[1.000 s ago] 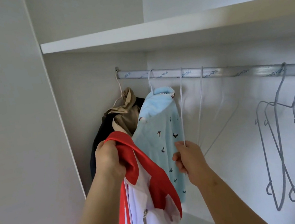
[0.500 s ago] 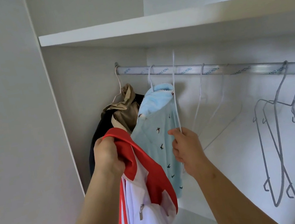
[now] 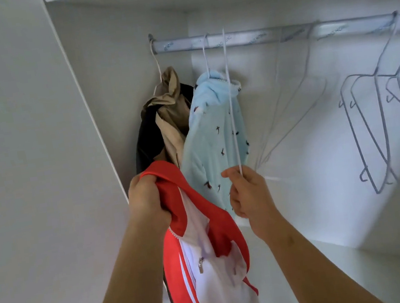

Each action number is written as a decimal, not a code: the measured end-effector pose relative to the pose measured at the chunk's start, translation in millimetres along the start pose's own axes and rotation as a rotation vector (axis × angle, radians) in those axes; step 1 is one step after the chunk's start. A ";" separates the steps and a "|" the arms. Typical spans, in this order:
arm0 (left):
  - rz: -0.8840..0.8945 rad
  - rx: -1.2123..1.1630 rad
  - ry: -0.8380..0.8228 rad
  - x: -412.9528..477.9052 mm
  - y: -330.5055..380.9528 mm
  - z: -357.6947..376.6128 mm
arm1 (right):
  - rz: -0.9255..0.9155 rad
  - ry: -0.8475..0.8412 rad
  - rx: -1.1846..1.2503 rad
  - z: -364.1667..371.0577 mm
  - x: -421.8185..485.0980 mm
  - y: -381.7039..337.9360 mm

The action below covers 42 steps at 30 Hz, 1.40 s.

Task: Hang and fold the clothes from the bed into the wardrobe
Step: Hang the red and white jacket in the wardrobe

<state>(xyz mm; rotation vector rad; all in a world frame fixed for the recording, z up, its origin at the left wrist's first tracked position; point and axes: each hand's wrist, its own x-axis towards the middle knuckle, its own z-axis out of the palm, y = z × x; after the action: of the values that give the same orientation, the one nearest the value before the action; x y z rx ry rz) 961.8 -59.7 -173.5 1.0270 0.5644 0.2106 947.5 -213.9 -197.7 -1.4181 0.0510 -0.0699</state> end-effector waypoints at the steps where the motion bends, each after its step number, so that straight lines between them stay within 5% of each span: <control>1: -0.012 0.005 -0.001 -0.3 0.0 -6.9 | -0.006 0.015 -0.004 3.7 -7.6 4.4; 11: -0.094 0.011 -0.092 -21.8 -11.0 -64.3 | -0.015 0.250 -0.048 31.0 -93.1 43.2; 14: -0.136 0.056 -0.083 -32.1 -18.8 -78.4 | -0.014 0.392 -0.224 30.6 -114.9 59.1; 22: -0.126 0.117 -0.095 -41.3 -13.1 -96.7 | 0.187 0.548 -0.340 27.6 -138.0 80.6; 28: -0.129 0.122 -0.096 -54.6 -20.1 -95.0 | 0.114 0.570 -0.266 11.5 -166.4 77.9; 33: -0.131 0.134 -0.116 -75.6 -28.0 -81.8 | 0.043 0.392 -0.106 -8.1 -172.0 60.6; 42: -0.142 0.236 -0.090 -85.3 -34.9 -74.8 | -0.240 0.520 -0.039 -27.2 -172.5 32.4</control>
<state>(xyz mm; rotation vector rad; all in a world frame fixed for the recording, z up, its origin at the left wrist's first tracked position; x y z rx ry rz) 846.8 -57.5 -203.1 1.2130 0.5867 -0.0294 774.1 -222.1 -235.0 -1.4083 0.3128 -0.6379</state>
